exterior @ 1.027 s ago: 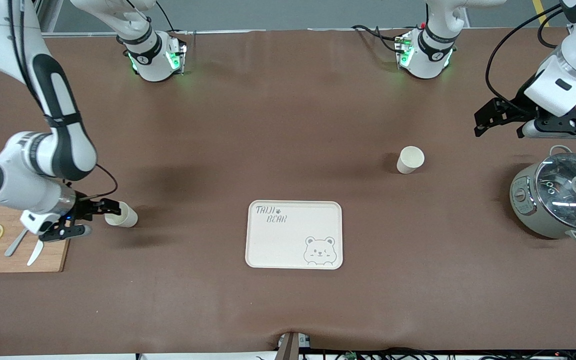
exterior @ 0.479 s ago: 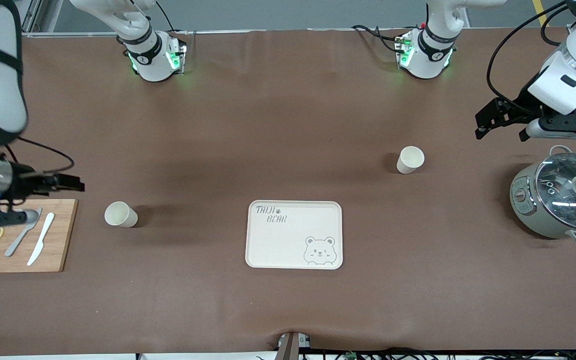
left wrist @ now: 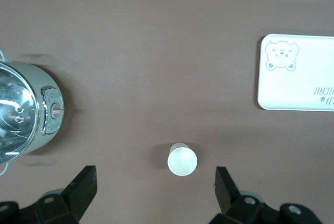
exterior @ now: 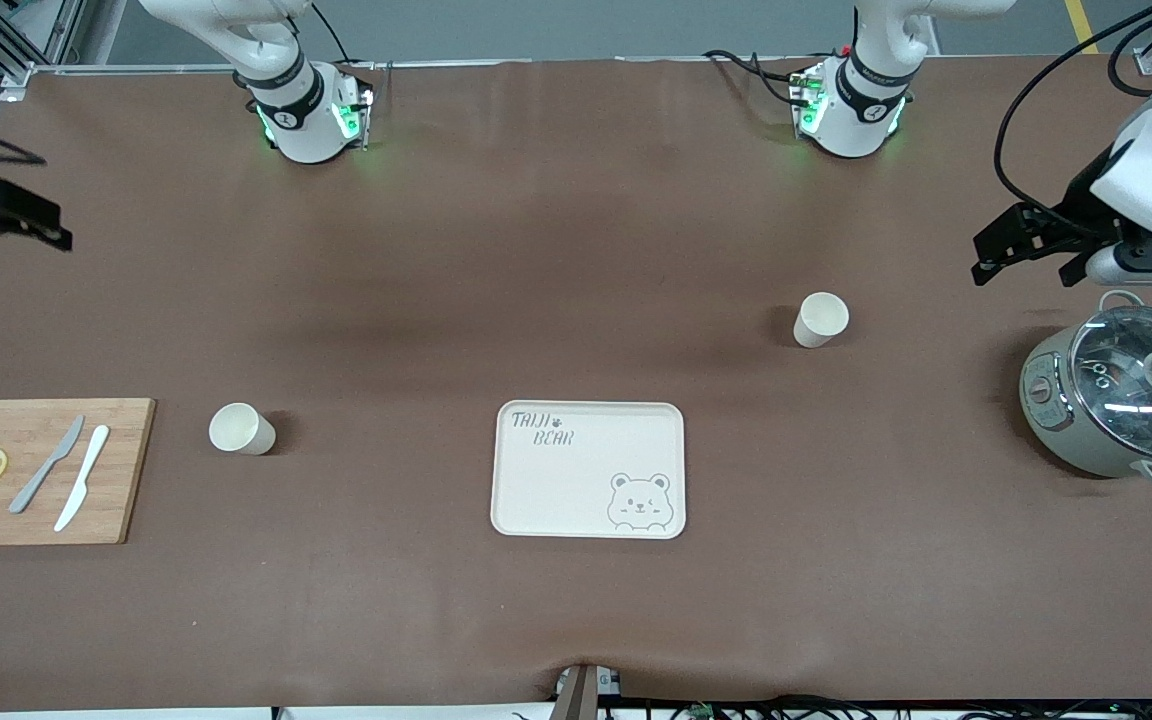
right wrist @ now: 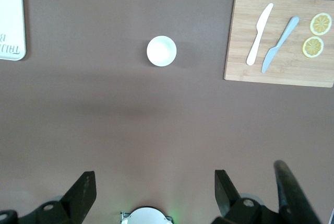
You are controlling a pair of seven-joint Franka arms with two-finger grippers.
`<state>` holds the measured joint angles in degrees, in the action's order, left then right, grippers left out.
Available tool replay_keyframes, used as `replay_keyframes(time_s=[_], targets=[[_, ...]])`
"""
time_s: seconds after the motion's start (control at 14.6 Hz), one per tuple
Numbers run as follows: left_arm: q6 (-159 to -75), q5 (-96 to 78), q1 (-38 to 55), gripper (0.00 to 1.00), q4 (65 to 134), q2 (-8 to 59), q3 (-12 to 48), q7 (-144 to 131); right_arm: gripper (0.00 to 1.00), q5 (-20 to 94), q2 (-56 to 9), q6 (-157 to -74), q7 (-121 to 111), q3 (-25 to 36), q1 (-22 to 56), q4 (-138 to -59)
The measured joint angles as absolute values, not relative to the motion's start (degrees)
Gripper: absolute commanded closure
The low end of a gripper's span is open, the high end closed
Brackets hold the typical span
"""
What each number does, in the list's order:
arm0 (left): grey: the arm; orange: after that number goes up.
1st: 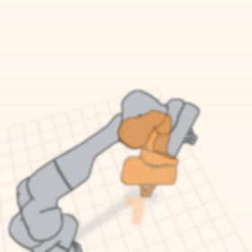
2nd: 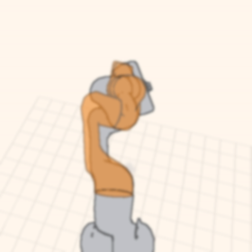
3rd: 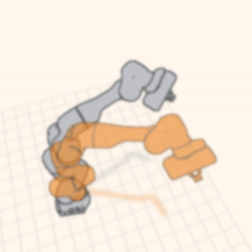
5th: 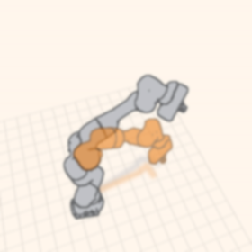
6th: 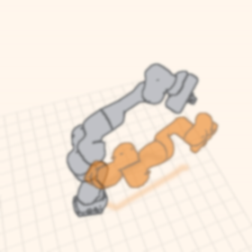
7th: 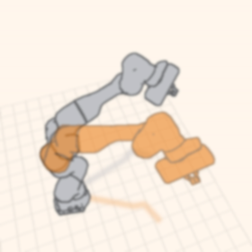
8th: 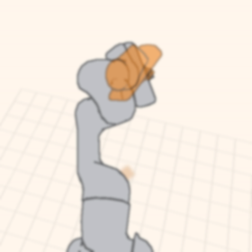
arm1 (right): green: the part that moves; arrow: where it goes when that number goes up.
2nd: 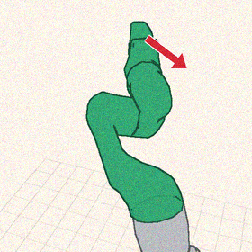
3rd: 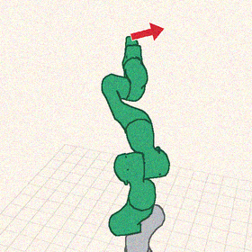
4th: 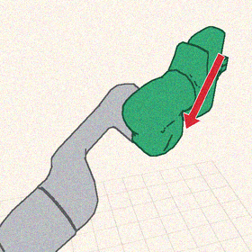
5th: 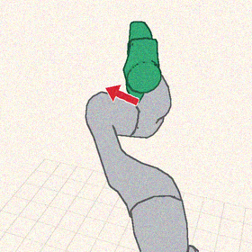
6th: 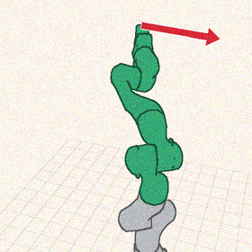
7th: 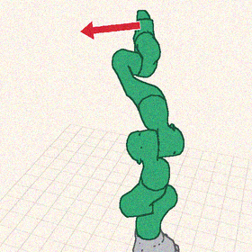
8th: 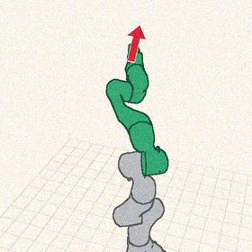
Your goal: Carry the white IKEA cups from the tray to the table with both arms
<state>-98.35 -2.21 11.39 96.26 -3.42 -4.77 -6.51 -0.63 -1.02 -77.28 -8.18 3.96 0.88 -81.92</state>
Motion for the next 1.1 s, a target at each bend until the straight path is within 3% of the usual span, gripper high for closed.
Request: replay_keyframes(time_s=[0.27,1.1], targets=[[-98.19,-2.21,8.48,0.00,96.14,-3.42,-2.30,-5.93,0.00,-2.38,3.37,-79.56,-8.11,4.20,0.85,-86.63],[-95.35,-0.28,8.21,0.00,96.11,-0.75,-1.41,4.94,0.00,-4.78,2.94,-83.24,-7.34,4.57,-1.42,-86.41]])
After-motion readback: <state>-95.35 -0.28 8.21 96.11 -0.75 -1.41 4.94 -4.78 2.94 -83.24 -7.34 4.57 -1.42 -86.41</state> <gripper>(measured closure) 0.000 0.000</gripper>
